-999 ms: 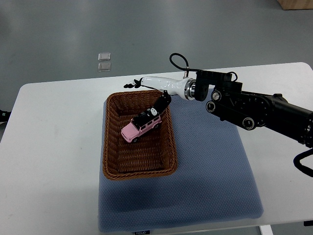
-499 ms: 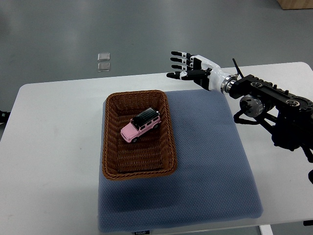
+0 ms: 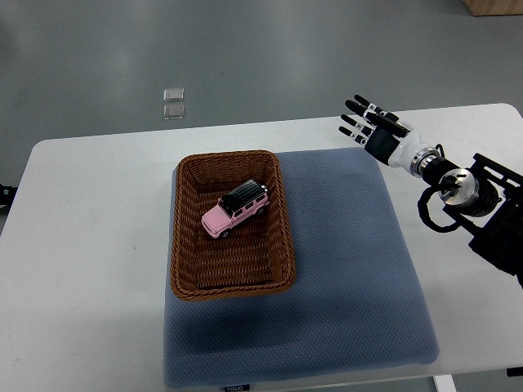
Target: Place pink car in brown basket
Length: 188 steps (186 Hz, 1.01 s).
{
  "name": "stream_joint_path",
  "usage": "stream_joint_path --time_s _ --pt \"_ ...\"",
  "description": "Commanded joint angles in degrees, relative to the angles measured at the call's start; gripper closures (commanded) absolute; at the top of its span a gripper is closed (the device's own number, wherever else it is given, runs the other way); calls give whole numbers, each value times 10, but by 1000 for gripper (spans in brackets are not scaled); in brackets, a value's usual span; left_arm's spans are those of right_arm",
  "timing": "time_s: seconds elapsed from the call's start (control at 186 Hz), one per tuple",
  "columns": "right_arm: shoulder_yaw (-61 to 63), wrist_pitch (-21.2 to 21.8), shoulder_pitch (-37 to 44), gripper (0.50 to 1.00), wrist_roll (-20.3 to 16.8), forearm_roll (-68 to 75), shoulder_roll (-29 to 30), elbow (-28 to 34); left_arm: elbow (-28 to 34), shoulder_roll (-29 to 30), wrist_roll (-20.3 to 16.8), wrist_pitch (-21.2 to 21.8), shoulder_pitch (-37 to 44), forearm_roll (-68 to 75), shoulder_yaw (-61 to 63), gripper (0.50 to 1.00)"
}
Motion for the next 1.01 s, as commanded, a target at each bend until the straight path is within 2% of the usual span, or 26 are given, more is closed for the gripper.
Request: stream_joint_path --time_s 0.0,0.371,0.473,0.58,0.73,0.854,0.934,1.004 --pt "-4 3 -5 587 4 -5 0 0 0 0 0 0 0 0 0 500" --pt "-2 30 -6 587 6 -41 -10 -1 0 0 0 0 0 0 0 500" --pt "-5 35 -6 587 32 -42 -10 0 0 0 0 0 0 0 0 500" --pt "-4 31 -6 587 43 -60 -10 0 0 0 0 0 0 0 0 500" --pt "-3 48 -6 585 44 -62 -10 0 0 0 0 0 0 0 0 500" --pt "-5 80 -7 585 41 -63 -10 0 1 0 0 0 0 0 0 500" --pt "-1 73 -6 585 41 -63 -10 -1 0 0 0 0 0 0 0 500" --pt "3 44 -6 585 43 -61 -9 -1 1 0 0 0 0 0 0 500"
